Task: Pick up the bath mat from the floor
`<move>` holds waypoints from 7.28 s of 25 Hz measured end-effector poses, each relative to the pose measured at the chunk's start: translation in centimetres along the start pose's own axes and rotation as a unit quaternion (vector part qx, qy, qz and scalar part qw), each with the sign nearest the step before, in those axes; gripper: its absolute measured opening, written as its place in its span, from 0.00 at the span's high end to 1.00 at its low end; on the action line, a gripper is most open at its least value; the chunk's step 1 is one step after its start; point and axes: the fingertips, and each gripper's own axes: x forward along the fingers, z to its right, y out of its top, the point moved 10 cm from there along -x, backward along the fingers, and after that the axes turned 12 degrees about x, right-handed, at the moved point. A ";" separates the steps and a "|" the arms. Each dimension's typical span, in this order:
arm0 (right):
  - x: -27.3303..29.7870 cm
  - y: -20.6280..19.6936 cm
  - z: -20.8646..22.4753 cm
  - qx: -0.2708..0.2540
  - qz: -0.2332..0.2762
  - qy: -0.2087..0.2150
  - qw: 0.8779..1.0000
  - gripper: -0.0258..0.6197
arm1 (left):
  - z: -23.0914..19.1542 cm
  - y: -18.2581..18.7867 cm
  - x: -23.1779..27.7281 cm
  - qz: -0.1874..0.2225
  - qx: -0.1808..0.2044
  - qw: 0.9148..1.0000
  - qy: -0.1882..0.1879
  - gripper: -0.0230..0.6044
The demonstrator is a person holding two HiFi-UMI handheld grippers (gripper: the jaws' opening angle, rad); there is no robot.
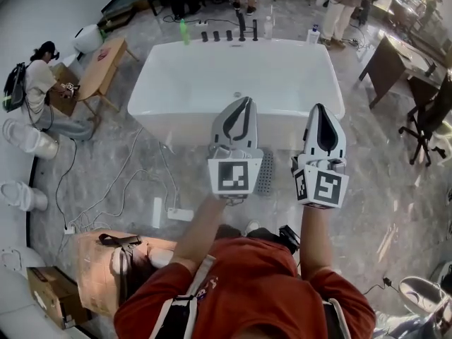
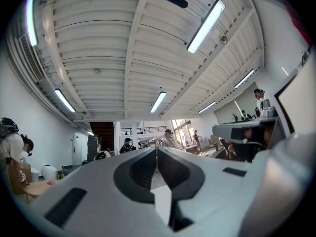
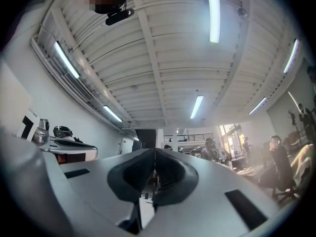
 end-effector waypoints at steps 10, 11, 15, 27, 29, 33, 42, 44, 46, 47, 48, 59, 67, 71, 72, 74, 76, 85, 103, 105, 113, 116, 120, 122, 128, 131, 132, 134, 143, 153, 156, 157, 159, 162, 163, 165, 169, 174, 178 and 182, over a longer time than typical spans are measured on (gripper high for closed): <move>3.0 -1.7 0.8 0.002 -0.005 -0.009 1.000 0.94 | -1.2 -2.0 3.0 -0.003 0.008 1.000 -0.007 0.94; 3.3 -1.8 0.7 0.000 -0.004 -0.011 1.000 0.94 | -1.4 -2.3 3.3 -0.002 0.007 1.000 -0.008 0.94; 4.9 -2.4 0.5 -0.001 -0.006 -0.014 1.000 0.94 | -2.5 -3.3 4.6 -0.004 0.001 1.000 -0.008 0.94; 11.1 -6.3 -3.5 -0.018 -0.024 -0.014 0.999 0.94 | -8.7 -8.2 7.7 -0.015 0.001 1.000 -0.007 0.94; 12.1 -7.0 -4.1 -0.020 -0.027 -0.017 0.999 0.94 | -9.8 -9.2 8.2 -0.018 -0.002 1.000 -0.008 0.94; 14.0 -8.9 -5.5 -0.025 -0.042 -0.025 0.999 0.94 | -12.0 -11.4 9.1 -0.029 -0.008 0.999 -0.014 0.94; 17.1 -14.7 -7.6 -0.032 -0.078 -0.043 0.996 0.94 | -15.7 -18.0 11.0 -0.064 -0.037 0.997 -0.014 0.94; 17.3 -16.5 -8.0 -0.035 -0.084 -0.043 0.995 0.94 | -16.2 -20.2 11.0 -0.073 -0.041 0.996 -0.015 0.94; 17.3 -18.6 -8.1 -0.033 -0.097 -0.043 0.994 0.94 | -16.1 -22.5 10.8 -0.087 -0.048 0.995 -0.018 0.94; 17.2 -19.7 -8.1 -0.032 -0.103 -0.042 0.993 0.94 | -16.0 -23.7 10.7 -0.095 -0.053 0.994 -0.021 0.94; 17.1 -20.8 -8.0 -0.031 -0.109 -0.040 0.993 0.94 | -15.7 -24.9 10.6 -0.102 -0.057 0.993 -0.024 0.94; 12.3 -36.2 -3.8 -0.020 -0.205 -0.028 0.978 0.94 | -9.2 -40.1 6.1 -0.197 -0.089 0.976 -0.034 0.94; 6.3 -46.9 -0.7 -0.018 -0.280 -0.042 0.959 0.94 | -2.4 -49.2 2.5 -0.252 -0.090 0.962 -0.049 0.94; 3.3 -52.0 0.0 -0.008 -0.306 -0.039 0.951 0.94 | 0.3 -53.6 0.6 -0.268 -0.084 0.958 -0.054 0.94; 2.8 -53.3 0.2 -0.006 -0.312 -0.038 0.949 0.94 | 0.9 -54.8 0.3 -0.273 -0.082 0.957 -0.056 0.94; 1.6 -55.9 0.4 0.002 -0.329 -0.035 0.944 0.94 | 2.1 -57.1 -0.2 -0.283 -0.077 0.954 -0.061 0.94; 0.1 -58.5 0.5 0.010 -0.349 -0.032 0.936 0.94 | 3.6 -59.2 -0.9 -0.294 -0.077 0.950 -0.066 0.94; -5.9 -66.7 -0.2 0.030 -0.419 -0.029 0.907 0.94 | 8.9 -65.7 -5.9 -0.357 -0.082 0.922 -0.127 0.94; -12.0 -80.0 3.2 0.032 -0.503 -0.062 0.861 0.94 | 15.4 -79.9 -10.9 -0.419 -0.090 0.889 -0.161 0.93; -12.6 -81.7 3.9 0.031 -0.514 -0.067 0.854 0.94 | 15.7 -81.8 -11.3 -0.431 -0.085 0.884 -0.163 0.93; -15.1 -88.1 7.0 0.034 -0.564 -0.098 0.819 0.90 | 17.2 -89.5 -13.5 -0.515 -0.111 0.836 -0.151 0.83; -16.0 -91.0 8.0 0.037 -0.593 -0.108 0.797 0.77 | 17.6 -92.0 -14.1 -0.541 -0.113 0.819 -0.155 0.71; -16.6 -94.3 10.0 0.050 -0.626 -0.119 0.769 0.61 | 18.2 -94.9 -14.4 -0.569 -0.122 0.796 -0.166 0.59; -16.6 -95.5 11.2 0.049 -0.636 -0.124 0.760 0.48 | 18.7 -96.2 -14.5 -0.577 -0.115 0.789 -0.180 0.51; -16.3 -99.4 13.8 0.038 -0.668 -0.119 0.733 0.35 | 18.5 -100.2 -14.1 -0.599 -0.095 0.777 -0.170 0.40; -16.4 -100.9 15.1 0.038 -0.679 -0.130 0.721 0.32 | 17.9 -102.0 -13.7 -0.606 -0.092 0.773 -0.163 0.37; -16.6 -101.3 15.5 0.041 -0.682 -0.139 0.717 0.32 | 17.9 -102.6 -13.6 -0.607 -0.090 0.772 -0.167 0.36; -17.0 -102.0 16.4 0.046 -0.685 -0.158 0.709 0.31 | 17.7 -103.7 -13.4 -0.610 -0.085 0.768 -0.175 0.36; -18.5 -104.2 17.5 0.060 -0.717 -0.159 0.676 0.31 | 17.8 -106.9 -13.5 -0.631 -0.086 0.752 -0.170 0.35; -17.9 -103.9 16.1 0.082 -0.718 -0.166 0.671 0.51 | 18.4 -105.9 -12.9 -0.653 -0.129 0.726 -0.175 0.50; -17.5 -103.3 15.4 0.086 -0.717 -0.176 0.669 0.57 | 19.1 -105.1 -12.5 -0.666 -0.142 0.714 -0.161 0.58; -17.4 -103.1 15.2 0.089 -0.718 -0.177 0.667 0.58 | 19.3 -104.7 -12.3 -0.670 -0.143 0.711 -0.159 0.60; -17.2 -102.7 14.8 0.096 -0.720 -0.175 0.665 0.61 | 19.6 -104.1 -12.1 -0.675 -0.148 0.706 -0.159 0.63; -16.5 -102.1 14.3 0.101 -0.722 -0.171 0.662 0.68 | 19.9 -103.1 -11.9 -0.680 -0.169 0.695 -0.162 0.66; -16.3 -101.8 14.1 0.103 -0.723 -0.171 0.662 0.70 | 19.9 -102.8 -11.9 -0.681 -0.176 0.691 -0.164 0.67; -15.8 -101.3 13.7 0.104 -0.724 -0.172 0.660 0.74 | 20.2 -102.1 -11.9 -0.686 -0.188 0.684 -0.164 0.68; -14.7 -100.1 12.3 0.104 -0.728 -0.160 0.658 0.83 | 20.7 -100.7 -11.7 -0.698 -0.206 0.669 -0.153 0.69; -13.7 -98.6 11.2 0.099 -0.734 -0.141 0.657 0.85 | 21.2 -98.3 -11.3 -0.706 -0.228 0.653 -0.153 0.74; -13.8 -97.0 10.2 0.099 -0.745 -0.135 0.646 0.86 | 21.2 -96.2 -11.3 -0.713 -0.248 0.636 -0.157 0.75; -13.9 -94.7 8.9 0.100 -0.757 -0.130 0.633 0.86 | 20.4 -93.6 -11.3 -0.727 -0.242 0.622 -0.160 0.76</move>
